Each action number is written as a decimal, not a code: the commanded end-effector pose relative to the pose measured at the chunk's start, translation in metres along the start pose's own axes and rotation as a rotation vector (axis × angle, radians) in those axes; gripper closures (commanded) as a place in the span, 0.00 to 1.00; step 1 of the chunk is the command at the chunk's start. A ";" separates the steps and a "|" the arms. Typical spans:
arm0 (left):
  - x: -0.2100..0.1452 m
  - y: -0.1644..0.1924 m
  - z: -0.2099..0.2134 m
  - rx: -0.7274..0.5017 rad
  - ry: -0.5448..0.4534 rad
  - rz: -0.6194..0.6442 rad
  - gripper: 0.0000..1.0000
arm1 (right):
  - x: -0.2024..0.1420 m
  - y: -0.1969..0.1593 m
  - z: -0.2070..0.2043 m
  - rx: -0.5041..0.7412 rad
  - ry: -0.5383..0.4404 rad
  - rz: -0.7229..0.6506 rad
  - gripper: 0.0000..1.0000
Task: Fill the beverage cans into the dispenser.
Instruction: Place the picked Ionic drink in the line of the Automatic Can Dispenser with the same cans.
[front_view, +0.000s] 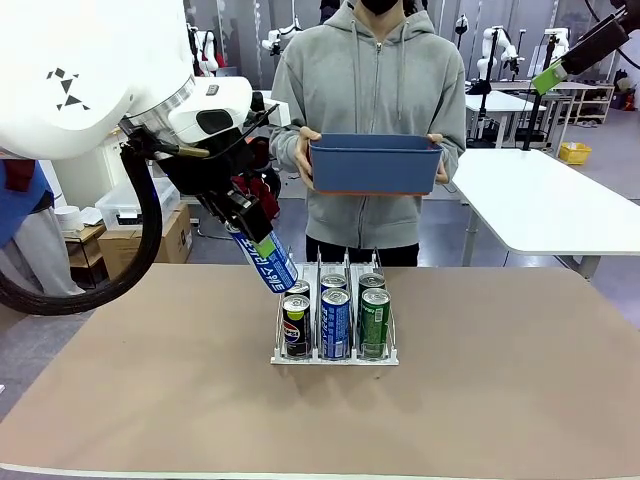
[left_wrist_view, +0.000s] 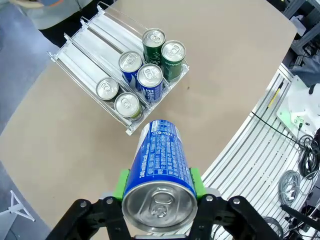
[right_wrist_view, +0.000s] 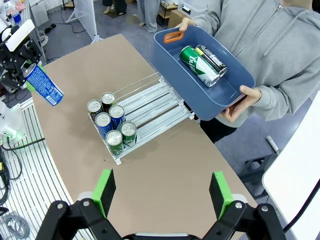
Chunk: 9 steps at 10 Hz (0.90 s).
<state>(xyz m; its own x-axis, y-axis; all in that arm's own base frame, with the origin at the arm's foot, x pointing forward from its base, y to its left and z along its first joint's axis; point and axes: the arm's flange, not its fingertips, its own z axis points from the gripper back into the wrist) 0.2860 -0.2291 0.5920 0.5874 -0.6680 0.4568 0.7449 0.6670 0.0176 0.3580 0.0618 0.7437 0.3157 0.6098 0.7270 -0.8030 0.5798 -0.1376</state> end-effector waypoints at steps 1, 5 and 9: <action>0.000 0.000 0.000 0.000 0.000 0.000 0.43 | 0.000 0.000 0.000 -0.005 0.006 0.003 0.00; -0.002 -0.031 -0.030 0.031 -0.064 0.020 0.43 | 0.000 0.000 0.000 -0.005 0.006 0.003 0.00; -0.009 -0.056 -0.063 -0.015 -0.097 -0.057 0.43 | 0.000 0.000 0.000 -0.005 0.006 0.003 0.00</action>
<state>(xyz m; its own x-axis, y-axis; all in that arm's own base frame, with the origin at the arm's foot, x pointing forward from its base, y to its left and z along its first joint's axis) 0.2572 -0.2780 0.5367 0.5144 -0.6907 0.5083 0.7736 0.6296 0.0727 0.3580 0.0618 0.7438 0.3157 0.6098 0.7270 -0.8030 0.5798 -0.1377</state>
